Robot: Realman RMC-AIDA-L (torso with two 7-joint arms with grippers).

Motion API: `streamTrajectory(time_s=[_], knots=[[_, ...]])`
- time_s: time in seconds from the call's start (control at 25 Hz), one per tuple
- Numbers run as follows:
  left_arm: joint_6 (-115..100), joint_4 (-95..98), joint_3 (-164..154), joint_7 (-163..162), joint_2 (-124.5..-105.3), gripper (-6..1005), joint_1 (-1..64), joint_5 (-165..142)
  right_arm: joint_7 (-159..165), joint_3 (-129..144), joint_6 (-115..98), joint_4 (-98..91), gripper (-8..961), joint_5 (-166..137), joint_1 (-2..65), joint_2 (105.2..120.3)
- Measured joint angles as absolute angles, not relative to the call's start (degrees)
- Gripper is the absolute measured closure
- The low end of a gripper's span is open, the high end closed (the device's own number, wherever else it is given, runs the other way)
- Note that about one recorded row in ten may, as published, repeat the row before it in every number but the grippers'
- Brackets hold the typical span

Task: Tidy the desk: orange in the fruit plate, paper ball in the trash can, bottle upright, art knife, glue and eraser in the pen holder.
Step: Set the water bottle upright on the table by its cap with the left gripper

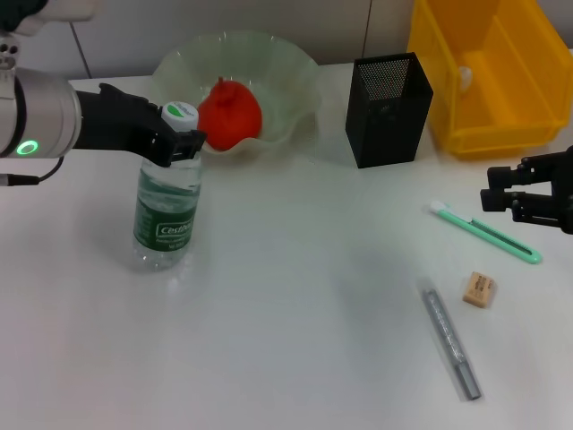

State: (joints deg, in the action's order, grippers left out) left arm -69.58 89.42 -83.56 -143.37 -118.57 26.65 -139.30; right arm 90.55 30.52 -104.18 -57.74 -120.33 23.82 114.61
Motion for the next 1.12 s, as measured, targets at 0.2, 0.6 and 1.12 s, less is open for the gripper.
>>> streamTrajectory(time_s=[0.2, 0.6, 1.12], knots=[[-67.91, 91.06, -83.46, -142.8, -118.56, 566, 24.21, -138.18, 90.69, 30.49, -104.21, -57.74, 596, -120.33, 23.85, 114.61], [-60.91, 91.29, -83.4, -139.48, -118.57, 566, 20.53, -135.49, 90.71, 30.49, -104.21, -57.74, 596, -120.33, 23.82, 114.7], [-53.72, 87.1, -83.33, -134.95, -118.55, 565, 19.24, -130.81, 90.73, 30.46, -104.25, -57.66, 598, -120.32, 23.73, 114.79]])
